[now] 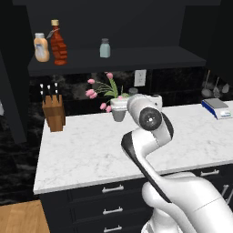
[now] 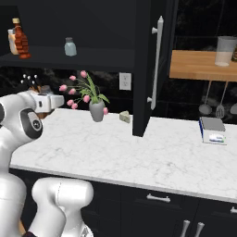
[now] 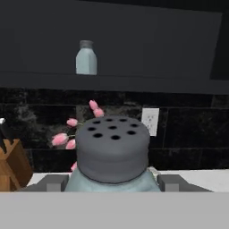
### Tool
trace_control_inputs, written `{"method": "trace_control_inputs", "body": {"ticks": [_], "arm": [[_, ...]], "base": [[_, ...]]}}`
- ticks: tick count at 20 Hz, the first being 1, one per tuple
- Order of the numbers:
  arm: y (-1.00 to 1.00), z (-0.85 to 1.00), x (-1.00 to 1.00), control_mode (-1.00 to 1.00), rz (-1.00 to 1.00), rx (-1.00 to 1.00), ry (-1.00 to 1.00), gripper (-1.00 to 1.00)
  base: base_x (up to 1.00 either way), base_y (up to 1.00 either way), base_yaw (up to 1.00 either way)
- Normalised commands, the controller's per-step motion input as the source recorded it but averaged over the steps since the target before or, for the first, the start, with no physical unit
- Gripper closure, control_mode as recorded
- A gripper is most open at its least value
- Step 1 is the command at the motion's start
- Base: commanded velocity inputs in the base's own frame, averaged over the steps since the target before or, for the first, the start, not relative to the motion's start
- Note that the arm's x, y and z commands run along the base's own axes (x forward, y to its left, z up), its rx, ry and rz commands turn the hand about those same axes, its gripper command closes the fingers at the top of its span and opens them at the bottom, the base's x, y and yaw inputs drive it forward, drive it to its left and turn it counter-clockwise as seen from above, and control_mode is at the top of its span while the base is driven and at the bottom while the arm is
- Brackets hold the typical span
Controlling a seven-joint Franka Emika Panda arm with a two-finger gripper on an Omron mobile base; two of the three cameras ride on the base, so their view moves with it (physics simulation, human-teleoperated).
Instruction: Put the shaker and condiment bottle from the counter next to their counterparts in the cabinet.
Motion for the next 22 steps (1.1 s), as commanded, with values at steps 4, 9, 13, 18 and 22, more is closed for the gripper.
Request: {"method": "trace_control_inputs", "body": {"ticks": [4, 9, 13, 18, 22], "arm": [[0.12, 0.02, -0.12, -1.0, 0.15, -0.03, 0.01, 1.0], [-0.01, 0.38, -0.08, -1.0, 0.24, 0.0, 0.0, 1.0], [-0.04, 0.58, -0.02, -1.0, 0.19, 0.0, 0.0, 1.0], [-0.04, 0.62, 0.0, -1.0, 0.12, 0.0, 0.0, 1.0], [-0.04, 0.64, -0.01, -1.0, 0.07, 0.0, 0.0, 1.0]], "base": [[0.0, 0.0, 0.0], [0.0, 0.0, 0.0], [0.0, 0.0, 0.0], [0.0, 0.0, 0.0], [0.0, 0.0, 0.0]]}}
